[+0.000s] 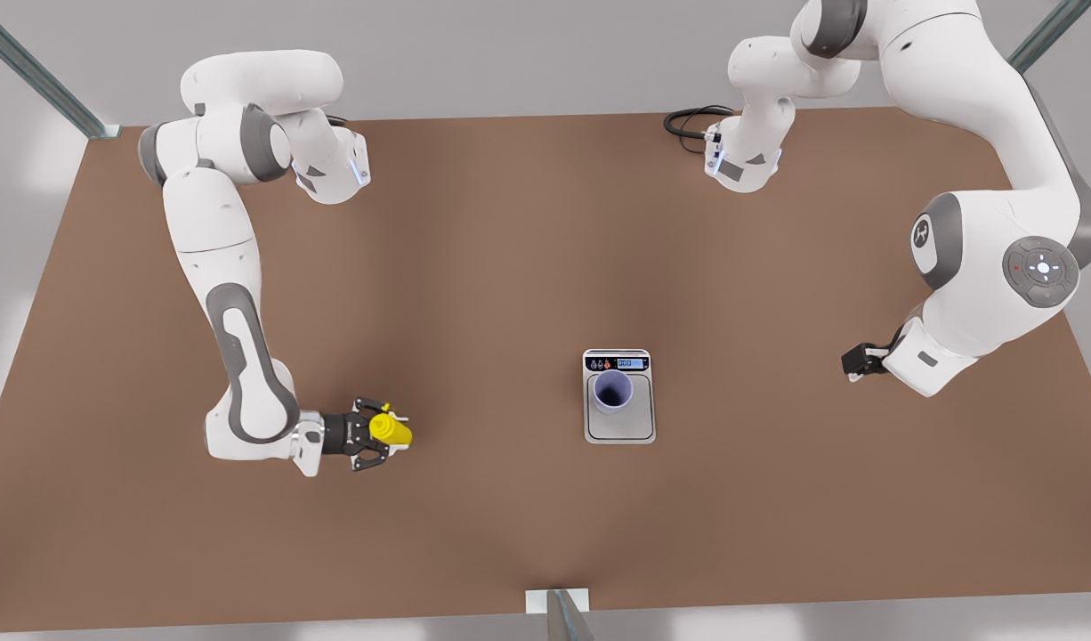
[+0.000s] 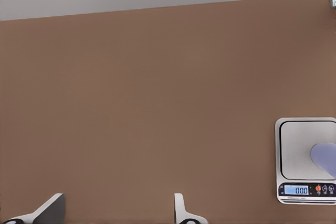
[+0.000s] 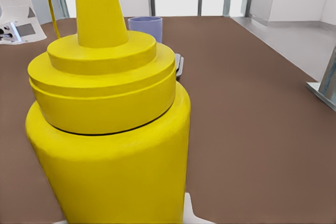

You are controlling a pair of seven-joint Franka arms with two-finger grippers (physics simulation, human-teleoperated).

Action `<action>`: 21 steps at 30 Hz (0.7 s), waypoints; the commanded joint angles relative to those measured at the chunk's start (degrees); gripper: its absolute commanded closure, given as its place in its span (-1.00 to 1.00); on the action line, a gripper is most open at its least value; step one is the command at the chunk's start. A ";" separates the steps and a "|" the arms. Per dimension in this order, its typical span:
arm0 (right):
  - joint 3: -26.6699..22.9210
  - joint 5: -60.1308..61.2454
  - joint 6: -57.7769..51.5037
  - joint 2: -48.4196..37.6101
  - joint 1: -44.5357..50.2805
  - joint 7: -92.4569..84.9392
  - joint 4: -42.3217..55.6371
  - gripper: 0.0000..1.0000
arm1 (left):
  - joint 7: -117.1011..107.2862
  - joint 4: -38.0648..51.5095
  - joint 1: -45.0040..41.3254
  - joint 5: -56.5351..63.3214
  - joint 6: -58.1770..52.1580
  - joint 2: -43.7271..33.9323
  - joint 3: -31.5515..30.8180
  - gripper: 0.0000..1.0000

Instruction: Move cup to the weight, pick up sauce bottle, pour sauce

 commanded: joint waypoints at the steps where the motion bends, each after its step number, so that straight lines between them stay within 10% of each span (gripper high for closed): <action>1: -0.05 0.08 0.12 0.03 0.06 -0.01 0.00 -0.15 | 0.00 0.00 0.00 0.01 -0.01 0.00 0.00 -1.00; 21: 0.04 0.00 0.12 1.70 -0.11 -0.10 0.09 -0.34 | 0.00 0.00 0.00 0.01 0.07 0.00 0.00 -1.00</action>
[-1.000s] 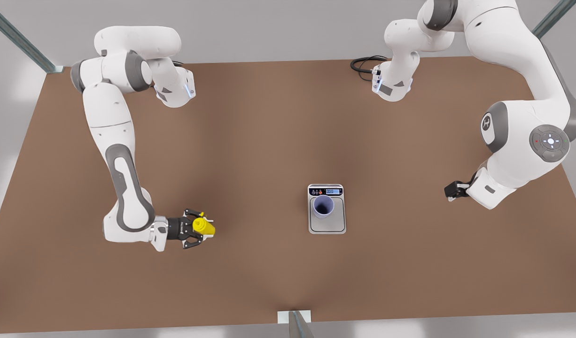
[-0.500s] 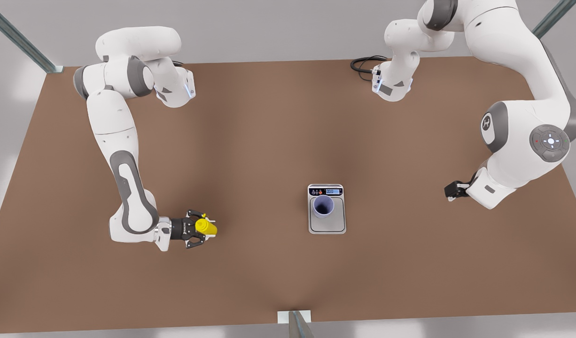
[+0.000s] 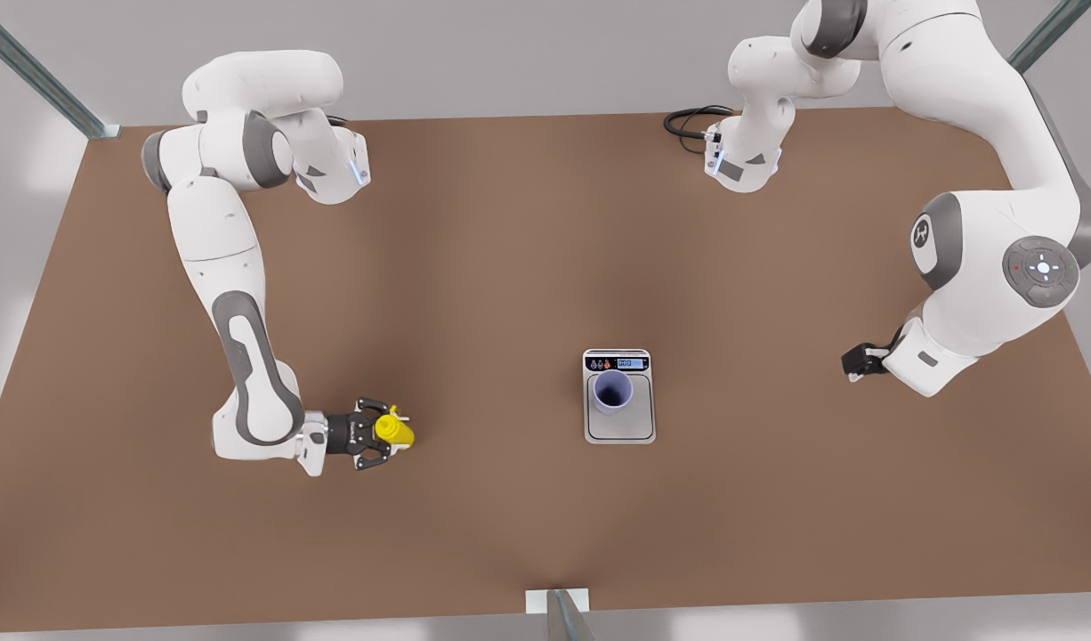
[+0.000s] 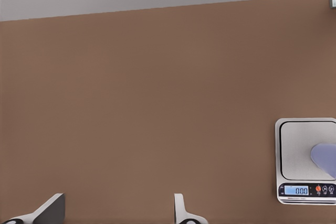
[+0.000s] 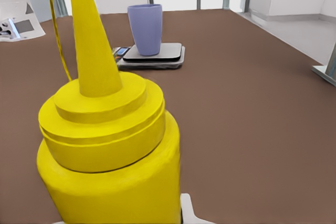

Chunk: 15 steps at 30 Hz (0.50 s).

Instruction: Move cup to the weight, pick up sauce bottle, pour sauce

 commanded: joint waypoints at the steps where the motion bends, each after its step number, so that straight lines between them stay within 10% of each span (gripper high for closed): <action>1: 0.00 0.00 0.00 0.00 0.00 0.00 0.05 -0.34 | 0.00 0.00 0.00 0.01 0.00 0.00 0.00 -1.00; 6: 0.00 0.00 -0.18 0.00 -0.18 0.00 -0.04 -0.38 | -0.09 0.09 0.00 0.01 0.09 -0.01 0.00 -1.00; 8: 0.00 0.00 -0.26 0.00 -0.18 0.00 0.05 -1.00 | 0.00 0.09 0.00 0.01 0.09 0.00 0.00 -1.00; 15: -0.09 -0.62 -1.76 -0.09 -1.94 0.00 -0.39 -1.00 | 0.09 0.09 0.00 -0.08 0.53 0.17 0.00 -1.00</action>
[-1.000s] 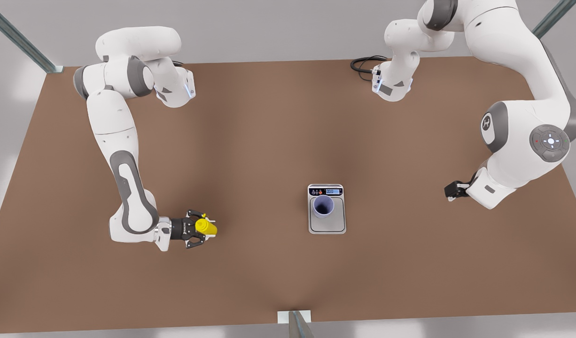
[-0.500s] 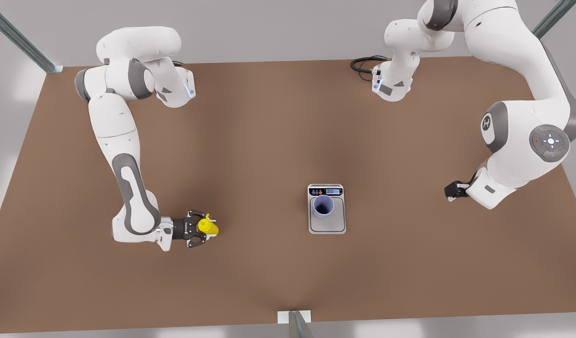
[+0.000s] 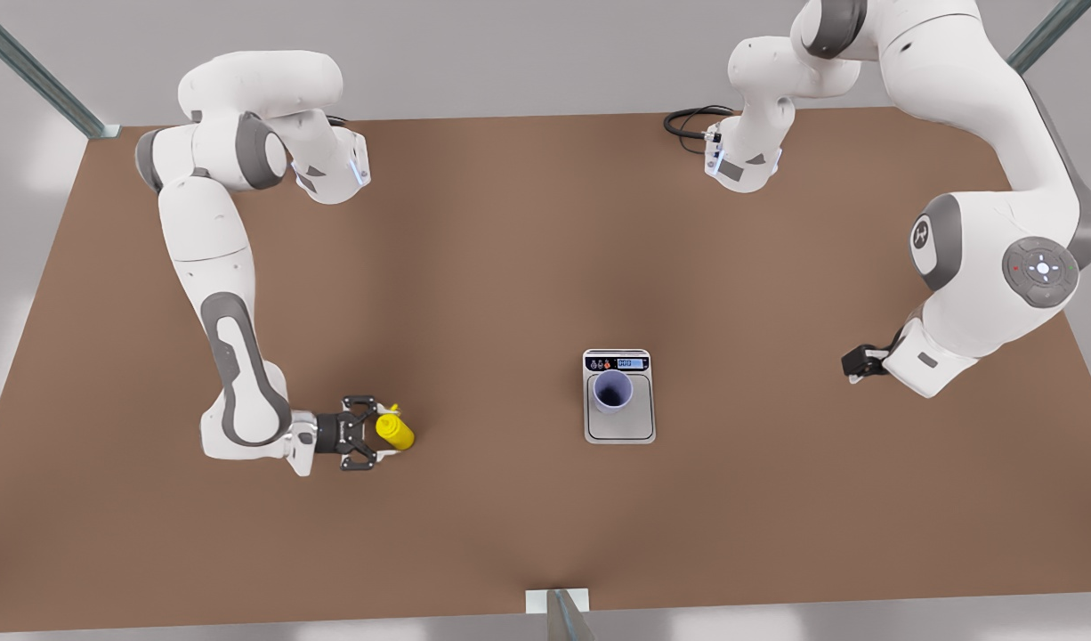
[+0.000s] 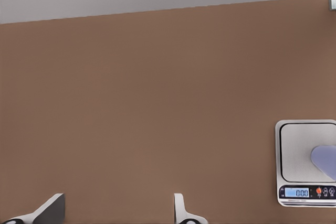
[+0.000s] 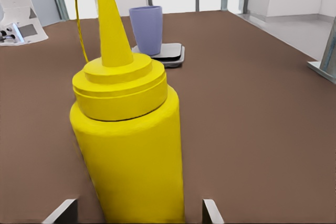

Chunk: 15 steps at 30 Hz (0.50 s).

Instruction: Move cup to the weight, pick up sauce bottle, pour sauce

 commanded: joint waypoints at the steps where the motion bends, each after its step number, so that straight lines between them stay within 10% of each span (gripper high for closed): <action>1: 0.00 -0.05 -0.13 -0.04 -0.14 0.00 -0.04 -1.00 | 0.00 0.00 0.00 -0.05 0.00 0.00 0.00 -1.00; 10: -0.35 -9.18 -6.19 -1.97 -8.22 0.96 -1.53 -1.00 | 0.00 0.00 0.00 -0.14 0.00 0.08 0.00 -1.00; 15: -6.15 -42.40 -11.90 -9.36 -8.58 57.90 16.83 -1.00 | -0.09 0.00 0.00 -0.14 0.00 0.17 0.00 -1.00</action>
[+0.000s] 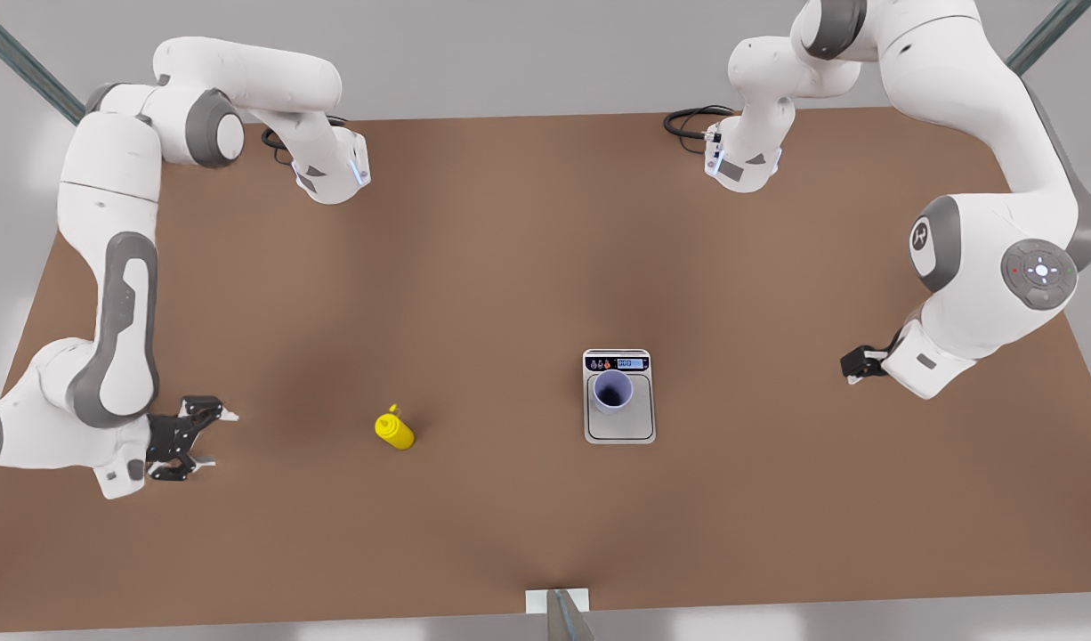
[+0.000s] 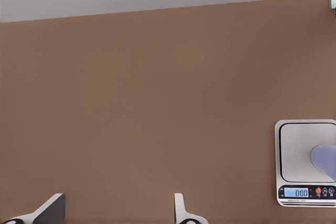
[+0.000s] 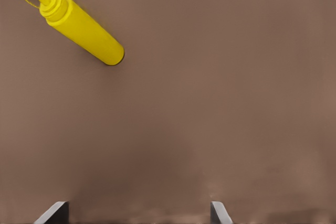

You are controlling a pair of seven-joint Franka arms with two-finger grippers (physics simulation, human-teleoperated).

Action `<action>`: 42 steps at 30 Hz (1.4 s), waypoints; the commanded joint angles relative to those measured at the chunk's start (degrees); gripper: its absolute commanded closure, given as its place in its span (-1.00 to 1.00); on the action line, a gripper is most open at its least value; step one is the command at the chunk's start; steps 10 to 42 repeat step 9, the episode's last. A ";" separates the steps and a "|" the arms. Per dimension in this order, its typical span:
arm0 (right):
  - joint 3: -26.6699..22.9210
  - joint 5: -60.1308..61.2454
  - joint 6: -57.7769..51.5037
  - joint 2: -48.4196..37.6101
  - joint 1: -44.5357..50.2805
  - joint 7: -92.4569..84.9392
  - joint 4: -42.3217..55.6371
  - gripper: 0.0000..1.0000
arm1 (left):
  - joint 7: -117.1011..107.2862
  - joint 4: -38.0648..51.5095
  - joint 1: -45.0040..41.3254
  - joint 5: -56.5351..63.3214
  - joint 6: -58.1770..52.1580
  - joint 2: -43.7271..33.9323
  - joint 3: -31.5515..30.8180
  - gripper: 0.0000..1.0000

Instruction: Move cup to the weight, pick up sauce bottle, pour sauce

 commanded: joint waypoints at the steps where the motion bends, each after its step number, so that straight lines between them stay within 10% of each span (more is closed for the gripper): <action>1: -0.58 -2.73 0.25 -0.80 1.87 5.52 0.63 -1.00 | 0.00 0.00 0.00 0.01 0.00 -0.01 0.00 -1.00; 8: -0.76 -10.49 2.27 -28.66 8.83 54.87 -17.74 -1.00 | -0.08 0.00 0.00 0.01 0.00 -0.01 0.00 -1.00; 42: -0.76 -10.49 2.27 -29.02 9.44 54.87 -18.44 -1.00 | 0.00 0.00 0.00 0.01 0.00 0.08 0.00 -1.00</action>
